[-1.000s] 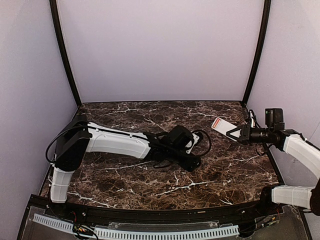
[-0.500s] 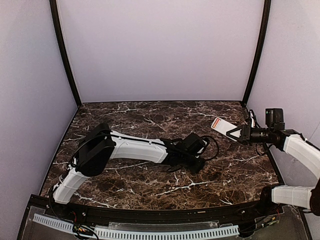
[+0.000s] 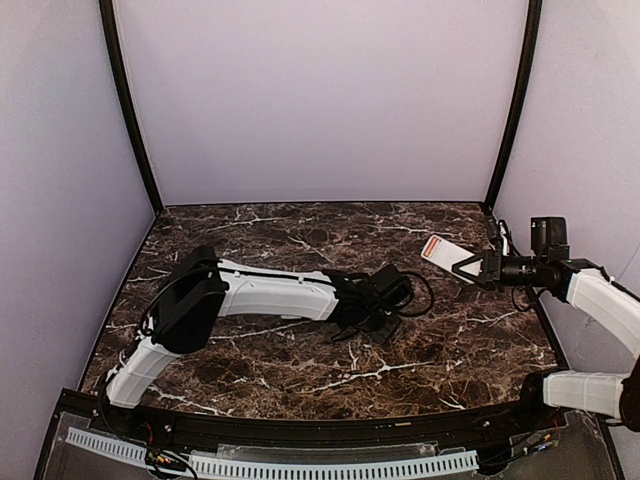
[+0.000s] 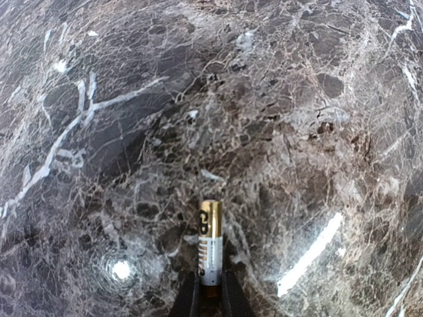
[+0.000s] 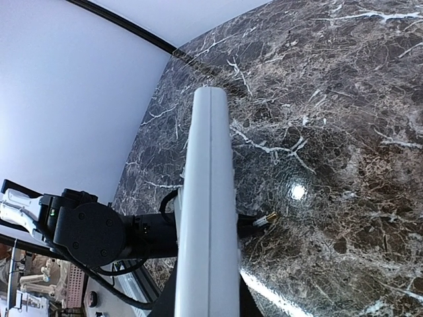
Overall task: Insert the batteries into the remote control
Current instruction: Pick up the battery from the center of the board.
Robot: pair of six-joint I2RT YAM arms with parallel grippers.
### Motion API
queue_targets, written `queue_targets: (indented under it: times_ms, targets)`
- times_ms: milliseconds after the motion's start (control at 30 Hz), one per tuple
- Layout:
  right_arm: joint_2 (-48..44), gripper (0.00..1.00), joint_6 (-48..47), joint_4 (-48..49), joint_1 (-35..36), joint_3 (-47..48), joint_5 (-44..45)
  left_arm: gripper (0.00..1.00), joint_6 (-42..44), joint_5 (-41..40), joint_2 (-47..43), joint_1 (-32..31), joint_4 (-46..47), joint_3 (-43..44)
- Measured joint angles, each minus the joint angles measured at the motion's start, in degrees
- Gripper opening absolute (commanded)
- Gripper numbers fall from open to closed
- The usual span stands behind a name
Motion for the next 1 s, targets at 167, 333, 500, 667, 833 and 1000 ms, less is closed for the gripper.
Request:
queue_targets:
  times_ms: [167, 333, 500, 667, 833, 1000]
  targets:
    - [0.0, 0.00, -0.3, -0.2, 0.0, 0.0, -1.3, 0.01, 0.6, 2.4, -3.0, 0.9, 0.7, -4.5]
    - [0.0, 0.00, -0.4, -0.5, 0.0, 0.0, -2.3, 0.00, 2.6, 6.8, -6.6, 2.6, 3.0, -10.4]
    - [0.0, 0.00, -0.2, 0.3, 0.1, -1.0, -4.0, 0.00, 3.8, 8.9, -11.3, 3.4, 5.4, -17.8]
    - [0.6, 0.00, 1.9, 4.0, 3.3, -4.5, -6.7, 0.00, 3.8, 10.2, -23.6, 3.9, 7.3, -31.3]
    - [1.6, 0.00, 5.8, 10.1, 9.4, -6.9, -7.8, 0.00, 1.8, 10.7, -36.7, 4.0, 9.3, -36.7]
    - [3.4, 0.00, 10.5, 18.6, 15.2, -8.8, -7.6, 0.00, -1.1, 11.4, -42.9, 4.1, 9.6, -34.7]
